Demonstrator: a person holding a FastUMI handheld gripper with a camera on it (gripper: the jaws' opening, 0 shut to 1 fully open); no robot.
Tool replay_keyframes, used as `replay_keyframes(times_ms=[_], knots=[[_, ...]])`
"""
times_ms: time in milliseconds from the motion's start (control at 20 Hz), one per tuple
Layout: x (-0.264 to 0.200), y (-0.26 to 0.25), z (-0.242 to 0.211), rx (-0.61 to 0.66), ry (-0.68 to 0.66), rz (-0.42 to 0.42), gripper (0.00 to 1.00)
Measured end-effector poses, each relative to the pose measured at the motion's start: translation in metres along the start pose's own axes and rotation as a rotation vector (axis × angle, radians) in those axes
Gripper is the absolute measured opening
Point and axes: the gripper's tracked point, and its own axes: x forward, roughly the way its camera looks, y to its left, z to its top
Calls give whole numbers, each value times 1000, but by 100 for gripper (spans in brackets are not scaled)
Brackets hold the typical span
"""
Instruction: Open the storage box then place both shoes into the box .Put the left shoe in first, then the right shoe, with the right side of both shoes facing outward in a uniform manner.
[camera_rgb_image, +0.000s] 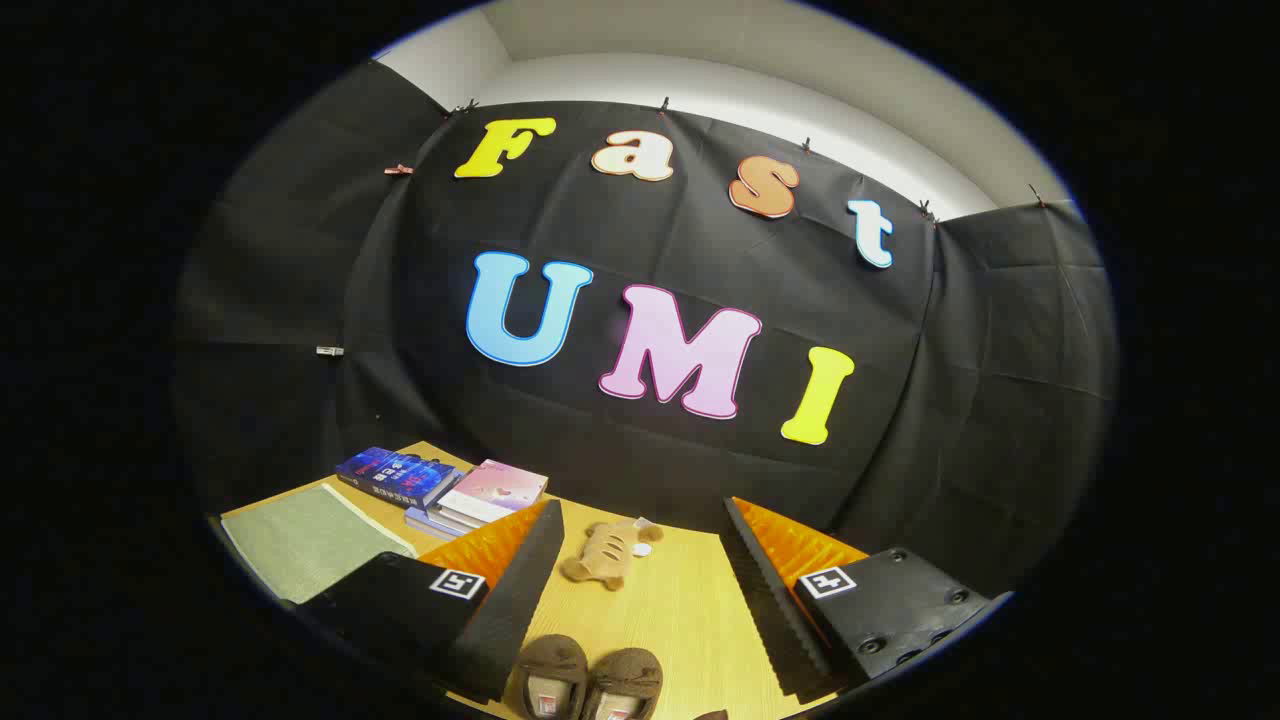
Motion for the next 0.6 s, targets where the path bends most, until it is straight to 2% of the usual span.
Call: replay_keyframes(times_ms=[600], knots=[[-2,1,-5,-15,10,5,98]])
